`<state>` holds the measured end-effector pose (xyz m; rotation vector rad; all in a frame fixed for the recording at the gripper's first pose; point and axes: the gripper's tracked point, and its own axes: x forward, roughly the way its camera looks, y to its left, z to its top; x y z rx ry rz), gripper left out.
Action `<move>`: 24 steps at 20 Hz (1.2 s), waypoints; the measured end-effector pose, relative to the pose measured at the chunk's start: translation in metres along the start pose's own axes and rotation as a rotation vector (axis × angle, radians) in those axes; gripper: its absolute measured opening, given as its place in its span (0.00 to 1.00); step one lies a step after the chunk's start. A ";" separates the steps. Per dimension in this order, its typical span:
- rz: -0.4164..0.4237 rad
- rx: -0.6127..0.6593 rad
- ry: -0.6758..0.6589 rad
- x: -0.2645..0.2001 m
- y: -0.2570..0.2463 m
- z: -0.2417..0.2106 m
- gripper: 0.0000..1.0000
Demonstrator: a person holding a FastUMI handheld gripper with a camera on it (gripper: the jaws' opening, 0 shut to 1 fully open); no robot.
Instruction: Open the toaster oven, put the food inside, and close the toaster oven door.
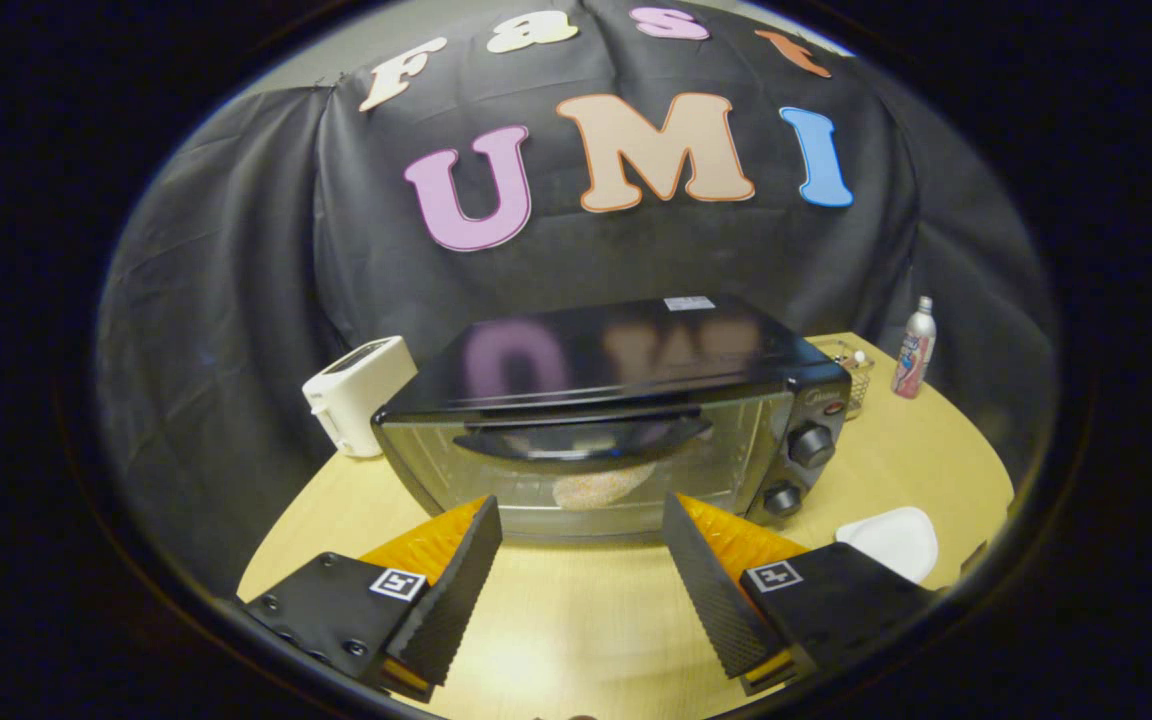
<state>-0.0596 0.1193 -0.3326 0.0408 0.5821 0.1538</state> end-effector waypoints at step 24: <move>-0.028 -0.094 -0.391 -0.091 -0.042 0.284 1.00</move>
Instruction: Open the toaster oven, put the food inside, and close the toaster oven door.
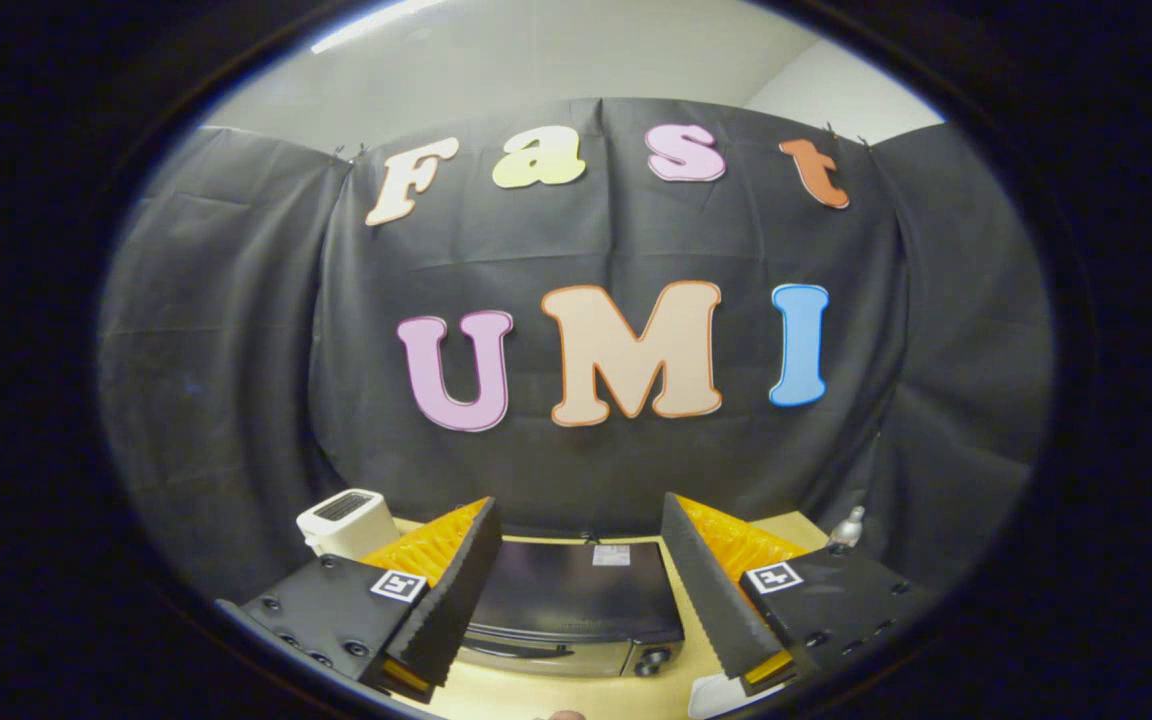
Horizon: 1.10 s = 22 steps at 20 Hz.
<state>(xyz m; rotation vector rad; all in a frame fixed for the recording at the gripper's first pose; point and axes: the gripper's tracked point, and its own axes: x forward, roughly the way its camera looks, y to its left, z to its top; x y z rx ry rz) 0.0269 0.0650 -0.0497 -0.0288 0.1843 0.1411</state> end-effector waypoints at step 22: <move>-0.024 0.026 -0.038 0.015 -0.034 0.028 1.00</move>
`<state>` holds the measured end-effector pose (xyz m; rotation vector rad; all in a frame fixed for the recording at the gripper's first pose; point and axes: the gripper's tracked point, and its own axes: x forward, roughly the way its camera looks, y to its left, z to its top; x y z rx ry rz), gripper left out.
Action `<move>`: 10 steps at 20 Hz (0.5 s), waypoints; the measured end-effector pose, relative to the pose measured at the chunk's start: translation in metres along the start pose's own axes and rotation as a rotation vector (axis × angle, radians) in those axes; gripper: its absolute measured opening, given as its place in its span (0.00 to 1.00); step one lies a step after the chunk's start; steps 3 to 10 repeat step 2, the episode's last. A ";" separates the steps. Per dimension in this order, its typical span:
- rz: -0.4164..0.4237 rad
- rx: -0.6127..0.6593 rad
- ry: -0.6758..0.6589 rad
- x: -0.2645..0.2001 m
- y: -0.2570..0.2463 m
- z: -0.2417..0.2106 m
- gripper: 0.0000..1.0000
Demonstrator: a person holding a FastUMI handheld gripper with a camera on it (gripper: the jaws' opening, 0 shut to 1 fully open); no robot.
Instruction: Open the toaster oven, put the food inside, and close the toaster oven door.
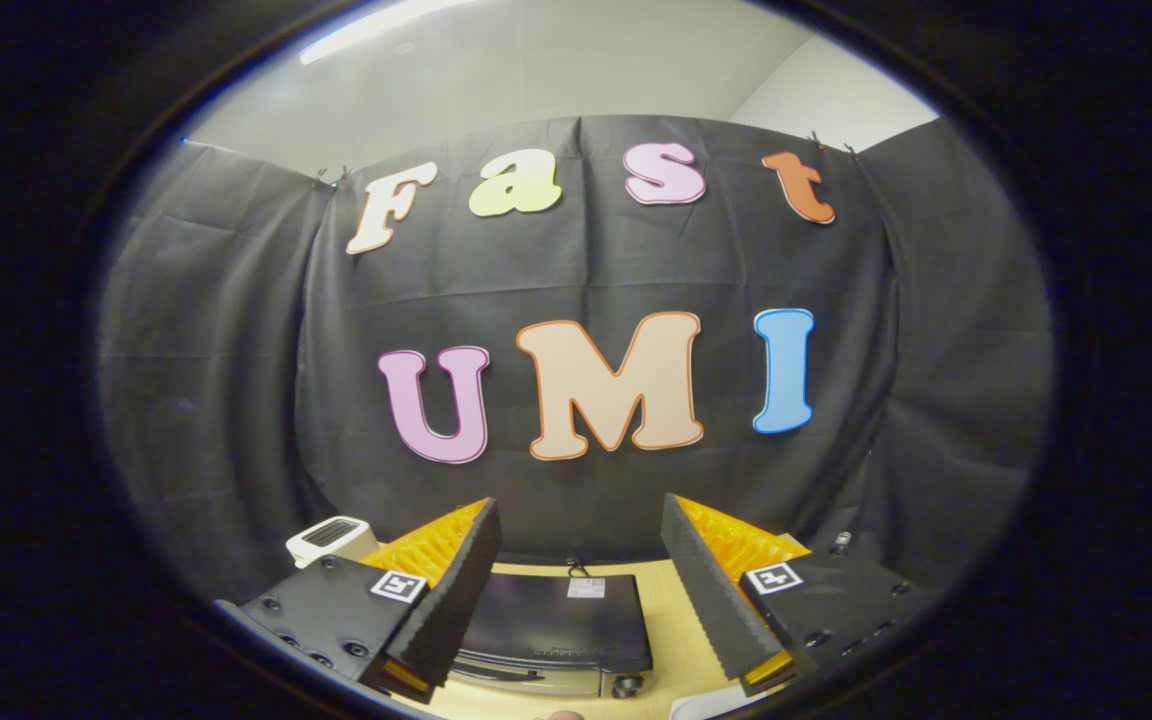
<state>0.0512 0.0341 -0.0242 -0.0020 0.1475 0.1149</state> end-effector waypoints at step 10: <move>-0.003 0.004 -0.001 0.000 -0.004 0.000 1.00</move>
